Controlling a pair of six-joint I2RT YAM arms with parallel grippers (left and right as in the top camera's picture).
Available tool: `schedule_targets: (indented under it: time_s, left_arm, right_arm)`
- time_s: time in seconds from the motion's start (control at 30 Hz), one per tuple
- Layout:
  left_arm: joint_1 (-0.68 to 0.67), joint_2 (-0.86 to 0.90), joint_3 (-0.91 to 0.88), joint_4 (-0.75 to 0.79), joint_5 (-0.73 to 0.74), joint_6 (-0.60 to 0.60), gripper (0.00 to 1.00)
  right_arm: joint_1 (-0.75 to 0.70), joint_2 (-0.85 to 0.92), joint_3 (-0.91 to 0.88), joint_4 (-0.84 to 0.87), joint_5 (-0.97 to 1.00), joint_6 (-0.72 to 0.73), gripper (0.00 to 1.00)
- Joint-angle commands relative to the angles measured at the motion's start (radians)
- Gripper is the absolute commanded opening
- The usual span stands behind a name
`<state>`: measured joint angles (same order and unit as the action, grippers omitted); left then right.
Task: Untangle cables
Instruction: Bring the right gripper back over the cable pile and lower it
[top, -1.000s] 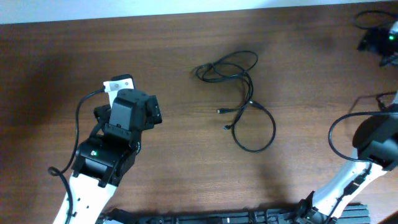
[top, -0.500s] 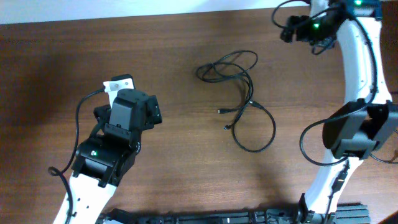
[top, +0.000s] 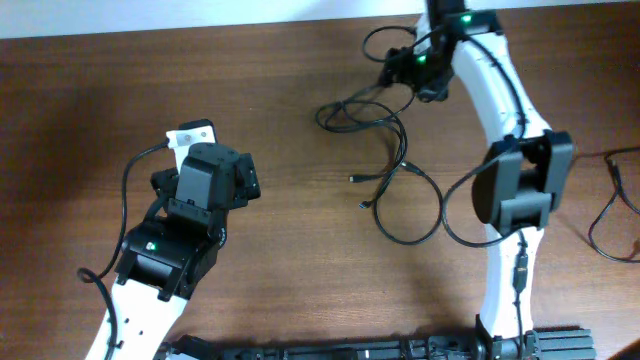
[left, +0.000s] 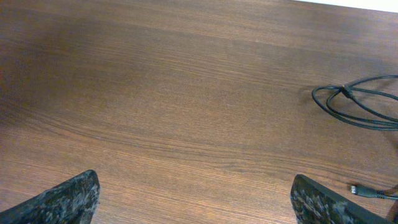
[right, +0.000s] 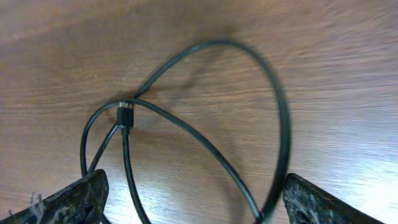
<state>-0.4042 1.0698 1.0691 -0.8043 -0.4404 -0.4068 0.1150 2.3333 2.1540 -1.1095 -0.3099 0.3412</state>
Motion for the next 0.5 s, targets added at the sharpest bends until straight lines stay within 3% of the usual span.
schedule_targets:
  time_s: [0.0,0.17,0.23,0.3,0.33,0.47]
  left_arm:
    - [0.006,-0.002,0.005,0.000,0.007,0.016,0.99]
    - [0.006,-0.002,0.005,0.000,0.008,0.016,0.99]
    - [0.006,-0.002,0.005,0.000,0.008,0.016,0.99]
    - [0.006,-0.002,0.005,0.000,0.008,0.016,0.99]
    - [0.006,-0.002,0.005,0.000,0.008,0.016,0.99]
    - [0.006,-0.002,0.005,0.000,0.008,0.016,0.99]
  right_arm:
    - [0.023,0.030,-0.007,-0.003,-0.011,0.060,0.87]
    - [0.056,0.030,-0.007,-0.008,0.003,0.061,0.75]
    - [0.069,0.030,-0.007,-0.006,0.020,0.061,0.52]
    - [0.082,0.030,-0.007,0.009,0.055,0.060,0.13]
    - [0.088,0.030,-0.007,0.036,0.084,0.057,0.04]
    - [0.082,0.024,0.055,0.045,0.099,0.006,0.04]
